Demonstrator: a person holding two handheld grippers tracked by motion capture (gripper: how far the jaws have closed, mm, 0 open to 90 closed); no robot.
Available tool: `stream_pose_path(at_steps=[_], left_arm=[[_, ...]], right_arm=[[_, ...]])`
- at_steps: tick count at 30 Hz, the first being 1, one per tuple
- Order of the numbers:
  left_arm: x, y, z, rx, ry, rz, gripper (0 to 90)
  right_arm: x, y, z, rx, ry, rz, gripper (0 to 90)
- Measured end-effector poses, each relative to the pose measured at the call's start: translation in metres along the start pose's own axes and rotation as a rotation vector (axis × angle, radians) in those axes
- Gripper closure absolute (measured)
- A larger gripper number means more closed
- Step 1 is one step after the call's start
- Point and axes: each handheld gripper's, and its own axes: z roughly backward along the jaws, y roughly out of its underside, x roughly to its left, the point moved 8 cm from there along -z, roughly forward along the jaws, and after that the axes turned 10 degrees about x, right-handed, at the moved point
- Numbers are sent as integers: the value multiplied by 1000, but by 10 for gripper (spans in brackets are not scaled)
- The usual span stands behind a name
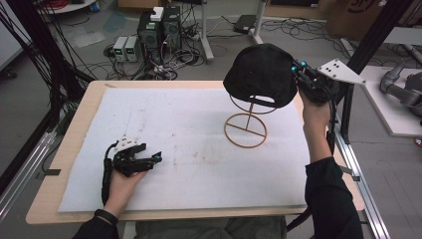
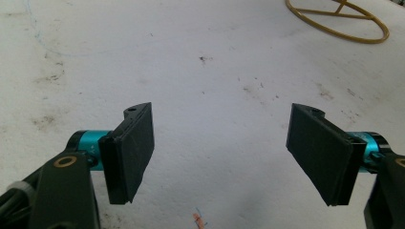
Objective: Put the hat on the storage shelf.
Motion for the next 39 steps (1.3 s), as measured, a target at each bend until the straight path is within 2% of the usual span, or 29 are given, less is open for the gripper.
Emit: stream_pose_path(at_steps=[6, 7, 16, 18, 19, 20, 21, 22, 24, 25, 26, 27, 34, 35, 36, 37, 39], left_arm=[[0, 0, -1, 3, 3, 1, 247], [0, 0, -1, 4, 2, 1, 247], [-1, 0, -1, 9, 2, -8, 248], [-1, 0, -1, 9, 2, -7, 248], [-1, 0, -1, 10, 3, -5, 249], [-1, 0, -1, 10, 3, -5, 249], [-1, 0, -1, 11, 4, -4, 249], [-1, 0, -1, 12, 4, -5, 249], [-1, 0, -1, 13, 4, -6, 250], [-1, 0, -1, 12, 3, -8, 249], [-1, 0, -1, 11, 3, -11, 249], [-2, 0, -1, 10, 5, -12, 249], [-1, 0, -1, 13, 3, -10, 248], [-1, 0, -1, 14, 2, -11, 248], [-1, 1, -1, 16, 1, -13, 248], [-1, 0, -1, 15, 1, -11, 248], [-1, 1, -2, 18, -1, -11, 248]], right_arm=[[-4, 17, -6, 54, 23, -21, 881], [-4, 23, -8, 73, 23, -28, 879], [-2, 46, -11, 117, 4, -24, 854], [-3, 51, -11, 126, -3, -34, 807], [-5, 54, -9, 127, -4, -49, 734], [-5, 54, -9, 127, -4, -49, 734], [-6, 55, -8, 123, -3, -54, 695], [-7, 57, -5, 124, 1, -67, 617], [-8, 58, -3, 125, 5, -71, 604], [-8, 59, 0, 125, 3, -71, 566], [-7, 62, 4, 129, 7, -81, 484], [-7, 64, 6, 130, 6, -88, 453], [2, 87, 24, 146, 1, -102, 360], [5, 92, 28, 145, 3, -104, 360], [10, 104, 36, 144, 7, -108, 348], [10, 104, 36, 144, 7, -108, 348], [15, 115, 41, 155, 7, -122, 336]])
